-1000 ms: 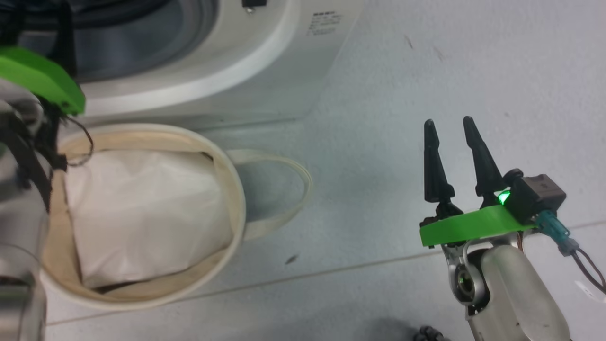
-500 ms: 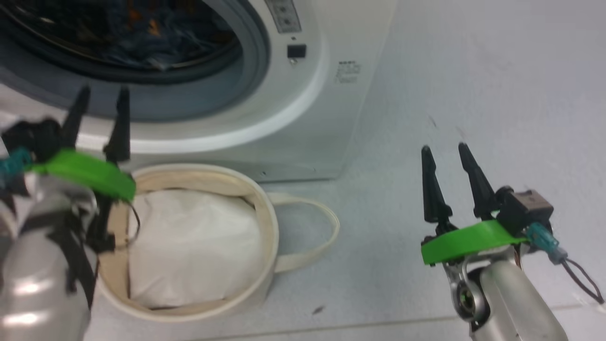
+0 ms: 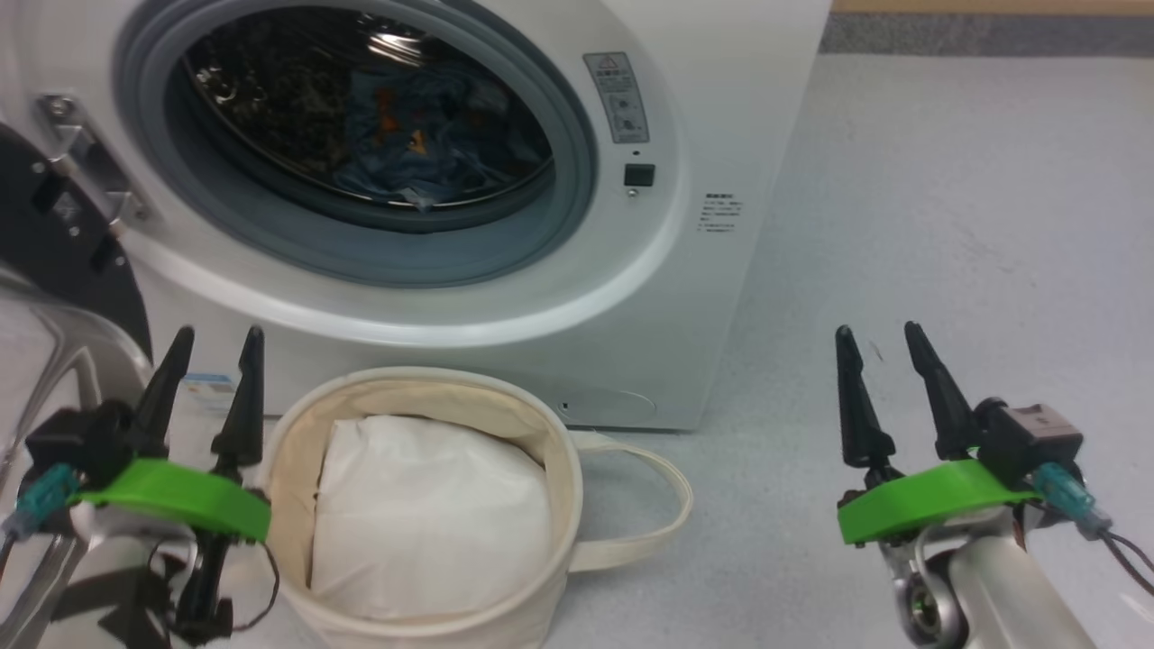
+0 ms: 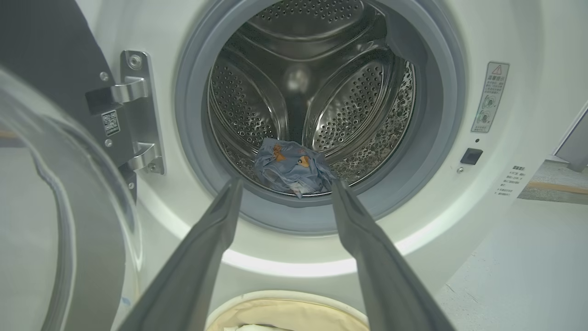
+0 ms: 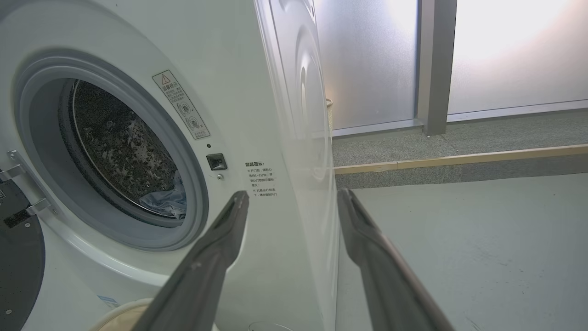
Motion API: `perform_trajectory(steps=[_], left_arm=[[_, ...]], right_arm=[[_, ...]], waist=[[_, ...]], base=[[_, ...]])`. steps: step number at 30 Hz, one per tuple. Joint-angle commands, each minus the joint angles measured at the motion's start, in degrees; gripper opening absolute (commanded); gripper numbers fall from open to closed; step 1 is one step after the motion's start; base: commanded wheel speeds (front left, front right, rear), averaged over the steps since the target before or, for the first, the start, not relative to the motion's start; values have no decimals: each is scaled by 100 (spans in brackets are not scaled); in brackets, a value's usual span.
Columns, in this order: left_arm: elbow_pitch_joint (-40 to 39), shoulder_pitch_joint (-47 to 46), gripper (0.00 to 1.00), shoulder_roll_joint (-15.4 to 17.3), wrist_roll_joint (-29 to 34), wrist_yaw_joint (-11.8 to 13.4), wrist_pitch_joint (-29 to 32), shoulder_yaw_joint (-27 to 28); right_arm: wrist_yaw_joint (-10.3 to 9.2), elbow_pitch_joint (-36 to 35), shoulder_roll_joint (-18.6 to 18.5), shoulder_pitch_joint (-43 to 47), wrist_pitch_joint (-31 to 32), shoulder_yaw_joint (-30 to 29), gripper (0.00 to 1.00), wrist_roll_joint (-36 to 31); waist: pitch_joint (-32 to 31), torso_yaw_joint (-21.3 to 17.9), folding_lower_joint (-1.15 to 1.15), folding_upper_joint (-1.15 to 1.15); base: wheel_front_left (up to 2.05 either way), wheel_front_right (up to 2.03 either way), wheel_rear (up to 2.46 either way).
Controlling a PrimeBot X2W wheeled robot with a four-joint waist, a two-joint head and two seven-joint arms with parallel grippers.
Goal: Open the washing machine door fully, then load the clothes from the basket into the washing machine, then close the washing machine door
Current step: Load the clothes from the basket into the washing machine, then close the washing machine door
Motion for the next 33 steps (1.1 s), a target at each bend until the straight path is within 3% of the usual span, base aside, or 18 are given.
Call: perform_trajectory(steps=[1,11,33], left_arm=[[-228,-94,100,170,-24,-33,-32,259],[-481,207,100,134,62,-33,-32,505],[-471,302,100,75,-91,-33,-32,504]], right_arm=[[42,-218,-33,-58,-70,17,100,16],[42,-197,-51,87,-70,-379,100,-121],[42,-8,-54,51,-70,-192,100,-8]], waist=[[-76,83,1,0],[-184,135,1,0],[-235,87,1,0]], base=[[0,0,0],[0,0,0],[0,0,0]])
